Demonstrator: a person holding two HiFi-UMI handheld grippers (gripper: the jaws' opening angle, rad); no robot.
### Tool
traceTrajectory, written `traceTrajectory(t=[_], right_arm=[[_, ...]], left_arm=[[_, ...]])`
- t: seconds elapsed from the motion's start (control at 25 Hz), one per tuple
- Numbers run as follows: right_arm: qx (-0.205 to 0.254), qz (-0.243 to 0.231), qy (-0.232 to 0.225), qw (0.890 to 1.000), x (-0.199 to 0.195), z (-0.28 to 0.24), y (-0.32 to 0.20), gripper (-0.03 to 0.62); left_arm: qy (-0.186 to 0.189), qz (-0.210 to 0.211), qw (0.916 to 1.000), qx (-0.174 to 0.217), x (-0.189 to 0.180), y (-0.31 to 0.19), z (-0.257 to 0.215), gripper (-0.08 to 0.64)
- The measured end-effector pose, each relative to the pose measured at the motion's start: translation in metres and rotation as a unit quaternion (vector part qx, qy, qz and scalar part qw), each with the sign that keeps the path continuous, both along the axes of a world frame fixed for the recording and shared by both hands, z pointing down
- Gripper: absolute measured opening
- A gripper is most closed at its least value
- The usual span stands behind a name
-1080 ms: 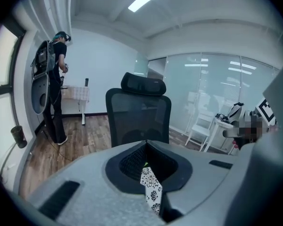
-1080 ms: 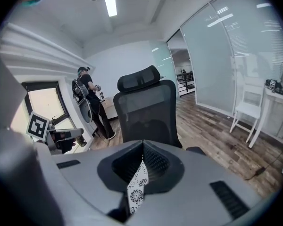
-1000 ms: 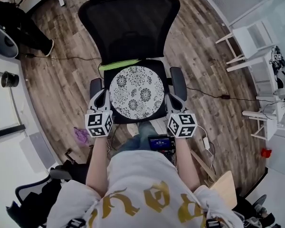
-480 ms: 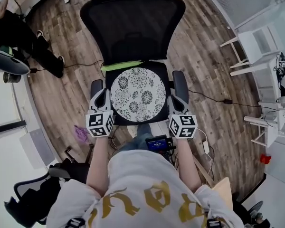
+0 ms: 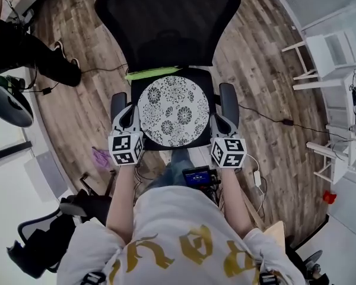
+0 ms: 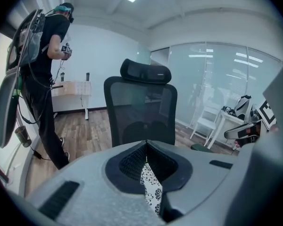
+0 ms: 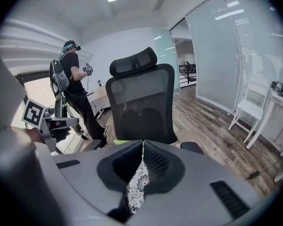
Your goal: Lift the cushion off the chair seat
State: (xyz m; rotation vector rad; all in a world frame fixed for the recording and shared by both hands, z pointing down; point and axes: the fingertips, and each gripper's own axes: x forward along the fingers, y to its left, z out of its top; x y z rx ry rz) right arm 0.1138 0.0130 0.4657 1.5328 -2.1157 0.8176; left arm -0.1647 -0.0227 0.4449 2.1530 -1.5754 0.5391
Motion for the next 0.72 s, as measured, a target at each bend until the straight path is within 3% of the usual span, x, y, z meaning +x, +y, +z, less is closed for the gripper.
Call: traceTrajectory(t=[0.72], right_arm=[[-0.065,-0.041,0.027,0.997,0.000,0.084,-0.012,0.014]], left_arm=[[0.015,-0.009,0.9931,-0.116,0.016,0.032,0.107,0.012]])
